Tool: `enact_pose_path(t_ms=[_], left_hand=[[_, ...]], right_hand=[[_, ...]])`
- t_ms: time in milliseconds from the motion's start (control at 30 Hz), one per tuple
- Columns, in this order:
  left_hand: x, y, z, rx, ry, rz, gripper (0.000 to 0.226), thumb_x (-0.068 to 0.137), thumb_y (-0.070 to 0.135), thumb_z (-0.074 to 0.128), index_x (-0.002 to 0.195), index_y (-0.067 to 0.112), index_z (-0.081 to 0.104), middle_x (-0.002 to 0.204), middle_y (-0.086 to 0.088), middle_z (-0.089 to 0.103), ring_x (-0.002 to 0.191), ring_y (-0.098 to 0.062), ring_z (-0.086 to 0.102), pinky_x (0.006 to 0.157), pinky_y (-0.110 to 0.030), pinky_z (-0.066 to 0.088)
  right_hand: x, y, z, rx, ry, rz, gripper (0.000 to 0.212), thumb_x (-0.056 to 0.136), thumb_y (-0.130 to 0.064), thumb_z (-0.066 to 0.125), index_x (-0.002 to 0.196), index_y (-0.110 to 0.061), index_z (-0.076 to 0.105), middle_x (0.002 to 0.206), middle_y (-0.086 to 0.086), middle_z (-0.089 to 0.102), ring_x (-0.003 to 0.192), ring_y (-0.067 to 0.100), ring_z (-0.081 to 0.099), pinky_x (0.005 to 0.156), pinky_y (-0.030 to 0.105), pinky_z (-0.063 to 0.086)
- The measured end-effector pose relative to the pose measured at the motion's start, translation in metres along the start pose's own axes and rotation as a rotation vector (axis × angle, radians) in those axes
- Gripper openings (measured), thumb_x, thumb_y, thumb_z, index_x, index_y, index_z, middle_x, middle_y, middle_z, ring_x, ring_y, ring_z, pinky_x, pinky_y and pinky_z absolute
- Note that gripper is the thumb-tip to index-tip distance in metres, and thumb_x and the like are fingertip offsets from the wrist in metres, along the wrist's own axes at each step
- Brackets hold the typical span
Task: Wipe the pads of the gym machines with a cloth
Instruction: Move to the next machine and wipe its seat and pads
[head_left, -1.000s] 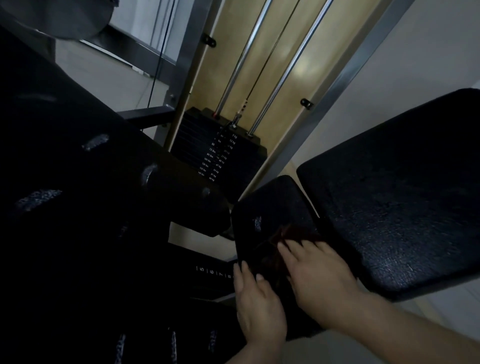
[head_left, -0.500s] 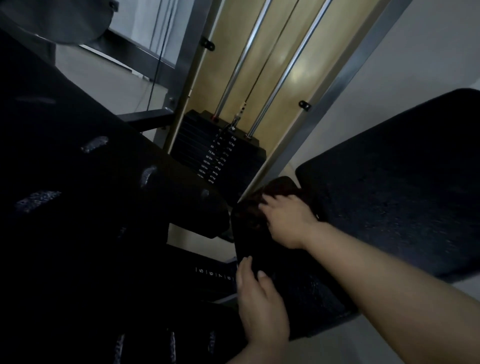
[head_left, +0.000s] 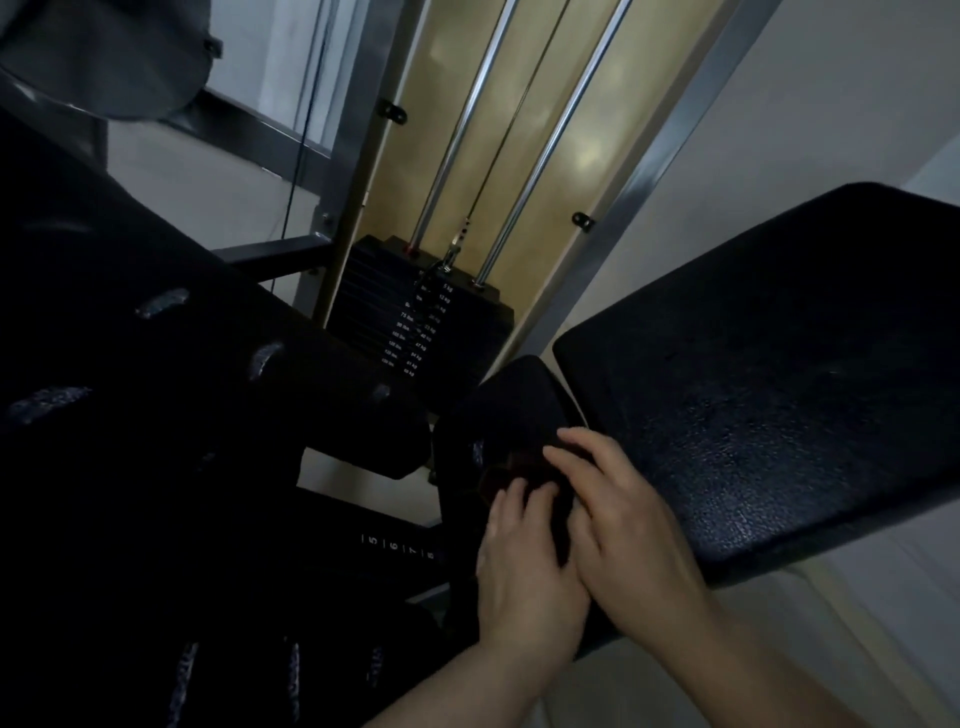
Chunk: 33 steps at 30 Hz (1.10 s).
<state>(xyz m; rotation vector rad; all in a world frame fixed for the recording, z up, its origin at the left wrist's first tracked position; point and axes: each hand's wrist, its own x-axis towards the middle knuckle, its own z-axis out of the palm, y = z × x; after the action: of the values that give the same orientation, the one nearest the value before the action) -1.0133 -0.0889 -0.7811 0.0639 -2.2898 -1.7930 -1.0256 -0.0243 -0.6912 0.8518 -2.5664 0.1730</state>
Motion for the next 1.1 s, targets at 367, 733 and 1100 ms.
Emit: enact_pose_path(t_ms=[367,733,1100], left_hand=[[0.053,0.001,-0.003,0.086,-0.108,-0.268,0.051,0.104,0.037,0.019,0.152,0.028,0.005,0.160,0.010,-0.007,0.146,-0.021,-0.010,0.117,-0.045,0.001],[0.119,-0.023,-0.009,0.111,-0.039,-0.279,0.068,0.098,0.055,0.025,0.152,0.019,0.010,0.161,0.003,0.003,0.147,-0.019,-0.003,0.118,-0.045,-0.002],[0.000,-0.016,0.000,0.164,-0.049,-0.381,0.057,0.102,0.040,0.020,0.152,0.022,-0.002,0.159,0.008,-0.010,0.146,-0.014,-0.010,0.119,-0.035,-0.001]], right_hand=[[-0.017,0.028,0.039,-0.297,-0.067,-0.015,0.046,0.089,-0.007,0.035,0.132,0.004,0.050,0.140,0.018,0.048,0.130,0.032,0.046,0.108,0.040,0.033],[-0.015,0.021,0.045,-0.505,-0.151,-0.013,0.051,0.080,-0.014,0.034,0.115,0.011,0.061,0.128,0.024,0.057,0.120,0.034,0.055,0.103,0.043,0.031],[-0.013,0.016,0.039,-0.389,-0.126,0.147,0.046,0.067,-0.007,0.079,0.110,0.005,0.066,0.129,0.024,0.055,0.109,0.035,0.062,0.086,0.042,0.052]])
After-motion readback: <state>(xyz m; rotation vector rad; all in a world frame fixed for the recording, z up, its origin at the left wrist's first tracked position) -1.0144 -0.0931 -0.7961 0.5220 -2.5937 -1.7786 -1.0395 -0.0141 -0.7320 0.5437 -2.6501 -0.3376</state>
